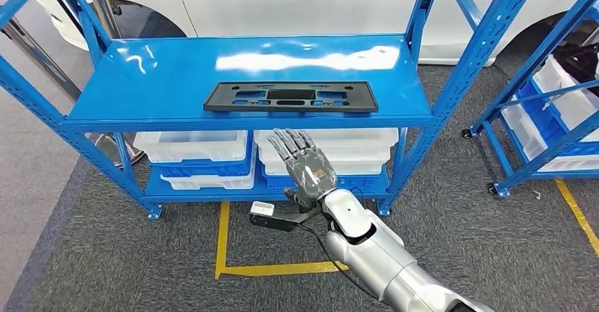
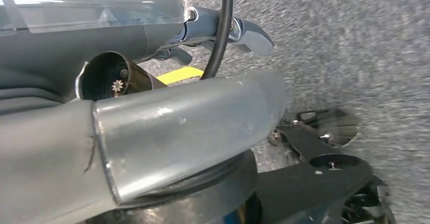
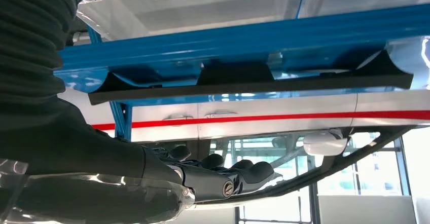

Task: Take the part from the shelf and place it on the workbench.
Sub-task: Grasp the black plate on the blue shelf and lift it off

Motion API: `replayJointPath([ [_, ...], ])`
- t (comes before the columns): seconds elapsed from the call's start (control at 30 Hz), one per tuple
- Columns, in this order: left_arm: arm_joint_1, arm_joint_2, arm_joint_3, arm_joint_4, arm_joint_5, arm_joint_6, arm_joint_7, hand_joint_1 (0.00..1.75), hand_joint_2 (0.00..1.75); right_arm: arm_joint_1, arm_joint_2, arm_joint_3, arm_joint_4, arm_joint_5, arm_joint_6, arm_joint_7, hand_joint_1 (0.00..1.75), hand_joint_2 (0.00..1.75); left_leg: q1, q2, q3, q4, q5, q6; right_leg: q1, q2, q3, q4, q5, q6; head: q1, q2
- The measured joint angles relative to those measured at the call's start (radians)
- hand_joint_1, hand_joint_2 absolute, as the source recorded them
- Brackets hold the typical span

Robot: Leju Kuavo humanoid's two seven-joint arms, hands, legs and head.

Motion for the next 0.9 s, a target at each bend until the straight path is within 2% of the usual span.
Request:
replayJointPath([
  [0.07, 0.000, 0.000, 0.000, 0.000, 0.000, 0.000, 0.000, 0.00, 0.00, 0.001, 0.000, 0.000, 0.000, -0.002, 0.000, 0.000, 0.00, 1.75, 0.001, 0.000, -0.078, 0.138, -0.050, -0.005, 0.001, -0.003, 0.013, -0.002, -0.011, -0.008, 0.000, 0.000],
  [0.1, 0.001, 0.000, 0.000, 0.000, 0.000, 0.000, 0.000, 0.00, 0.00, 0.003, 0.000, 0.000, 0.000, -0.003, 0.000, 0.000, 0.00, 1.75, 0.001, 0.000, -0.116, 0.193, -0.060, -0.006, 0.002, -0.003, 0.020, -0.001, -0.018, -0.009, 0.000, 0.000],
  [0.13, 0.004, 0.000, 0.000, 0.000, 0.000, 0.000, 0.000, 0.00, 0.00, 0.006, 0.000, 0.000, 0.000, -0.004, 0.000, 0.000, 0.00, 1.75, 0.001, 0.000, -0.139, 0.217, -0.050, -0.007, 0.003, -0.002, 0.028, 0.000, -0.025, -0.009, 0.000, 0.000],
  [0.17, 0.006, 0.001, 0.000, 0.000, 0.000, 0.000, 0.000, 0.00, 0.00, 0.008, 0.000, 0.000, 0.000, -0.006, 0.001, 0.000, 0.00, 1.75, 0.000, 0.000, -0.142, 0.198, -0.017, -0.006, 0.004, -0.001, 0.038, 0.001, -0.033, -0.008, 0.000, 0.000],
  [0.23, 0.009, 0.001, 0.000, 0.000, 0.000, 0.000, 0.000, 0.00, 0.00, 0.008, 0.000, 0.000, 0.000, -0.008, 0.001, -0.001, 0.00, 1.75, 0.000, 0.000, -0.101, 0.074, 0.077, 0.002, 0.004, 0.002, 0.059, 0.003, -0.051, -0.004, 0.000, 0.000],
  [0.27, 0.009, 0.002, 0.000, 0.001, 0.000, 0.000, 0.000, 0.00, 0.00, 0.008, 0.000, 0.000, 0.000, -0.008, 0.001, -0.002, 0.00, 1.75, -0.003, 0.000, -0.075, 0.013, 0.107, 0.007, 0.006, 0.002, 0.066, 0.005, -0.060, 0.000, 0.001, 0.000],
  [0.3, 0.007, 0.002, 0.000, 0.001, -0.001, 0.000, 0.000, 0.00, 0.00, 0.007, 0.001, 0.000, 0.000, -0.009, 0.001, -0.002, 0.00, 1.75, -0.006, 0.000, -0.056, -0.030, 0.119, 0.013, 0.007, 0.002, 0.069, 0.006, -0.067, 0.005, 0.001, 0.000],
  [0.4, 0.003, 0.003, 0.000, 0.002, -0.001, 0.000, 0.000, 0.00, 0.00, 0.007, 0.001, 0.000, -0.001, -0.010, 0.001, -0.003, 0.00, 1.75, -0.007, 0.000, -0.037, -0.065, 0.101, 0.028, 0.011, 0.002, 0.075, 0.009, -0.071, 0.019, 0.000, 0.000],
  [0.47, 0.006, 0.003, -0.001, 0.003, -0.002, 0.001, 0.000, 0.00, 0.00, 0.006, 0.000, 0.000, -0.004, -0.010, 0.000, -0.003, 0.00, 1.75, -0.003, -0.001, -0.021, -0.075, 0.096, 0.038, 0.010, 0.001, 0.066, 0.038, -0.081, 0.030, 0.000, 0.000],
  [0.5, 0.006, 0.003, -0.001, 0.003, -0.002, 0.001, 0.000, 0.00, 0.00, 0.004, 0.000, 0.000, -0.005, -0.010, 0.000, -0.003, 0.00, 1.75, -0.001, -0.001, -0.012, -0.079, 0.093, 0.043, 0.008, 0.001, 0.043, 0.080, -0.097, 0.036, 0.001, 0.000],
  [0.53, 0.007, 0.003, -0.001, 0.003, -0.002, 0.001, 0.000, 0.00, 0.00, 0.004, -0.001, 0.000, -0.005, -0.011, 0.000, -0.003, 0.00, 1.75, 0.000, 0.000, -0.006, -0.081, 0.089, 0.047, 0.005, 0.000, 0.007, 0.140, -0.118, 0.042, 0.001, 0.000],
  [0.6, 0.006, 0.003, -0.003, 0.003, -0.003, 0.001, 0.000, 0.00, 0.00, 0.009, -0.003, 0.001, -0.005, -0.012, 0.000, -0.003, 0.00, 1.75, 0.000, -0.001, 0.005, -0.081, 0.077, 0.052, 0.000, 0.000, -0.079, 0.261, -0.156, 0.051, 0.001, 0.000],
  [0.63, 0.007, 0.003, -0.004, 0.003, -0.003, 0.000, 0.000, 0.00, 0.00, 0.013, -0.004, 0.001, -0.005, -0.012, 0.000, -0.003, 0.00, 1.75, 0.000, -0.002, 0.013, -0.081, 0.070, 0.052, -0.002, 0.000, -0.109, 0.288, -0.153, 0.053, 0.001, 0.000],
  [0.67, 0.008, 0.003, -0.005, 0.003, -0.003, 0.000, 0.000, 0.00, 0.00, 0.015, -0.006, 0.001, -0.005, -0.012, 0.000, -0.003, 0.00, 1.75, 0.000, -0.003, 0.023, -0.081, 0.062, 0.050, -0.004, 0.000, -0.120, 0.278, -0.129, 0.053, 0.001, 0.000],
  [0.7, 0.009, 0.003, -0.006, 0.003, -0.003, 0.000, 0.000, 0.00, 0.00, 0.017, -0.007, 0.001, -0.005, -0.012, 0.000, -0.003, 0.00, 1.75, 0.000, -0.003, 0.035, -0.080, 0.053, 0.048, -0.006, -0.001, -0.113, 0.230, -0.084, 0.052, 0.001, 0.000],
  [0.73, 0.010, 0.003, -0.006, 0.003, -0.003, 0.000, 0.000, 0.00, 0.00, 0.017, -0.008, 0.001, -0.005, -0.012, -0.001, -0.003, 0.00, 1.75, 0.001, -0.003, 0.047, -0.080, 0.043, 0.044, -0.007, -0.003, -0.095, 0.159, -0.030, 0.050, 0.001, 0.000],
  [0.77, 0.009, 0.003, -0.006, 0.003, -0.003, 0.000, 0.000, 0.00, 0.00, 0.017, -0.010, 0.001, -0.004, -0.012, -0.001, -0.003, 0.00, 1.75, 0.000, -0.003, 0.057, -0.080, 0.034, 0.039, -0.005, -0.004, -0.077, 0.098, 0.001, 0.047, 0.001, 0.000],
  [0.8, 0.007, 0.003, -0.006, 0.004, -0.003, 0.000, 0.000, 0.00, 0.00, 0.016, -0.011, 0.001, -0.004, -0.012, -0.001, -0.003, 0.00, 1.75, 0.000, -0.003, 0.063, -0.079, 0.026, 0.033, -0.002, -0.006, -0.062, 0.052, 0.021, 0.042, 0.002, 0.000],
  [0.83, 0.006, 0.003, -0.007, 0.004, -0.003, 0.000, 0.000, 0.00, 0.00, 0.017, -0.013, 0.001, -0.004, -0.012, -0.001, -0.003, 0.00, 1.75, -0.001, -0.003, 0.066, -0.079, 0.020, 0.026, 0.000, -0.007, -0.056, 0.029, 0.026, 0.036, 0.003, 0.000],
  [0.9, 0.004, 0.003, -0.007, 0.004, -0.002, -0.002, 0.000, 0.00, 0.00, 0.016, -0.015, 0.001, -0.003, -0.012, 0.000, -0.003, 0.00, 1.75, -0.002, -0.002, 0.071, -0.076, 0.016, 0.015, 0.003, -0.006, -0.050, 0.023, 0.023, 0.021, 0.004, 0.000],
])
